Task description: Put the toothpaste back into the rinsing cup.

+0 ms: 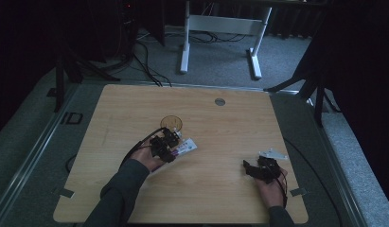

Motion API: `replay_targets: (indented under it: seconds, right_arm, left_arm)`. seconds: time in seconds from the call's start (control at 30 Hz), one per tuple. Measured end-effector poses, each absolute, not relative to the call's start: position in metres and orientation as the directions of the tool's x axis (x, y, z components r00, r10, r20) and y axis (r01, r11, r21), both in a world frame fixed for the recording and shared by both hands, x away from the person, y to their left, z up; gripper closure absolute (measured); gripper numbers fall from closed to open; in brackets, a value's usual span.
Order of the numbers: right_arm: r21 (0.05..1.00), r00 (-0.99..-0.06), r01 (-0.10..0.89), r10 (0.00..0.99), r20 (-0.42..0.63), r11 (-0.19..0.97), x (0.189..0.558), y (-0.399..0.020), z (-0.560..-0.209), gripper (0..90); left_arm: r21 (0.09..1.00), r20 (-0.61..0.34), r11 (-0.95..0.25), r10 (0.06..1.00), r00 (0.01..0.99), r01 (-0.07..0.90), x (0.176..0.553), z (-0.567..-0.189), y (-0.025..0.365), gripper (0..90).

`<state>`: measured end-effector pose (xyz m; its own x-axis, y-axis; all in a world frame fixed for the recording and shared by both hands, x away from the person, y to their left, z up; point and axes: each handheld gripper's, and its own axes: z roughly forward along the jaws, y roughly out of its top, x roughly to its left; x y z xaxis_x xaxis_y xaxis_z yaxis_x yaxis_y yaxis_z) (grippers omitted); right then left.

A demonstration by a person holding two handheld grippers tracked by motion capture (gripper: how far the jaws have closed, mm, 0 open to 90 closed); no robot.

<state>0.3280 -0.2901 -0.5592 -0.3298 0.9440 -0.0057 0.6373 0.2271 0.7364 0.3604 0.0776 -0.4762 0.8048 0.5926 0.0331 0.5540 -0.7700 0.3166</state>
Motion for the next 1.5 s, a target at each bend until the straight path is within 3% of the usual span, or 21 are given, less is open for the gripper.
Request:
replay_targets:
  seconds: [0.4, 1.5]
  right_arm:
    - [0.738, -0.332, 0.635, 0.943, -0.009, 0.23, 0.328, -0.29, -0.559, 26.9]
    - [0.738, -0.331, 0.635, 0.944, -0.008, 0.229, 0.328, -0.29, -0.559, 26.9]
  left_arm:
    - [0.42, 0.03, -0.71, 0.633, 0.774, 0.565, 0.355, -0.455, 0.086, 73.0]
    - [0.557, -0.007, -0.599, 0.689, 0.725, 0.575, 0.35, -0.425, 0.1, 73.1]
